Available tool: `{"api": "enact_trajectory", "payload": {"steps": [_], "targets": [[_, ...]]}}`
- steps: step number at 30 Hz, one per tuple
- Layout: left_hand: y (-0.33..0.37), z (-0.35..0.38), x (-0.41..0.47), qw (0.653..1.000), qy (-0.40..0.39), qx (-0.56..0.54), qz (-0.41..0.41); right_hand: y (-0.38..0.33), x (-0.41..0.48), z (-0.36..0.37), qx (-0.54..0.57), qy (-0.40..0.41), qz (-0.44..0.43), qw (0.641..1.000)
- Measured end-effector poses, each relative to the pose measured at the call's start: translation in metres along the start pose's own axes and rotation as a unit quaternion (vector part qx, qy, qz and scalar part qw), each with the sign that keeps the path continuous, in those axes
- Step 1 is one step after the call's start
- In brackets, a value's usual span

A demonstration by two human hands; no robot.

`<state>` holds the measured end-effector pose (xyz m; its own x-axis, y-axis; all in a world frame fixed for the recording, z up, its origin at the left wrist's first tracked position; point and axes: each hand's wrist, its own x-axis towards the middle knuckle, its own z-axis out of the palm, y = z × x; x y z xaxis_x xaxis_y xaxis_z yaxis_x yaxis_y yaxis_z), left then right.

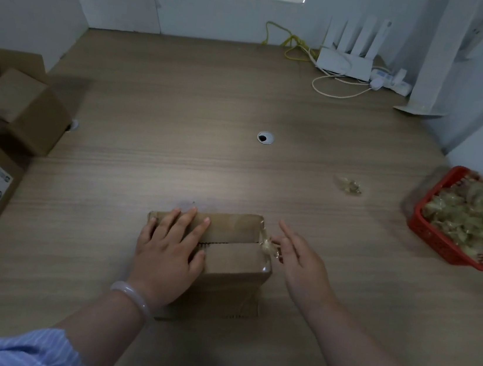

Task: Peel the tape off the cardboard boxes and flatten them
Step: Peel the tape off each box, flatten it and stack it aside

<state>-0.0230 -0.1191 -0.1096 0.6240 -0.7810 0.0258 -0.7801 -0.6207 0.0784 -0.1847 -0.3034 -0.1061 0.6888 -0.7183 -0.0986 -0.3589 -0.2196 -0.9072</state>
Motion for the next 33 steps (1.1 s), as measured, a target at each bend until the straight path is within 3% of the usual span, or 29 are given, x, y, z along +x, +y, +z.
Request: {"api": "enact_trajectory", "payload": {"steps": [5, 9, 13, 18, 25, 33], "targets": [[-0.006, -0.002, -0.005, 1.0, -0.007, -0.011, 0.02, -0.008, 0.04, 0.016, 0.034, 0.001, 0.1, 0.994], [-0.01, -0.003, -0.01, 0.998, -0.007, -0.016, 0.052, -0.008, 0.052, 0.017, 0.0, -0.148, 0.14, 0.979], [-0.01, -0.003, -0.01, 0.999, -0.009, -0.016, 0.047, -0.007, 0.052, 0.016, 0.131, -0.14, 0.177, 0.965], [-0.008, -0.005, -0.01, 0.999, -0.007, -0.024, 0.046, -0.005, 0.06, 0.005, 0.162, -0.144, 0.195, 0.956], [-0.005, -0.005, -0.008, 0.999, -0.001, -0.02, 0.035, -0.002, 0.067, -0.006, -0.043, -0.204, 0.108, 0.972], [-0.004, -0.001, -0.004, 0.999, -0.015, 0.012, 0.037, 0.0, 0.069, -0.005, -0.032, -0.22, 0.084, 0.971]]}}
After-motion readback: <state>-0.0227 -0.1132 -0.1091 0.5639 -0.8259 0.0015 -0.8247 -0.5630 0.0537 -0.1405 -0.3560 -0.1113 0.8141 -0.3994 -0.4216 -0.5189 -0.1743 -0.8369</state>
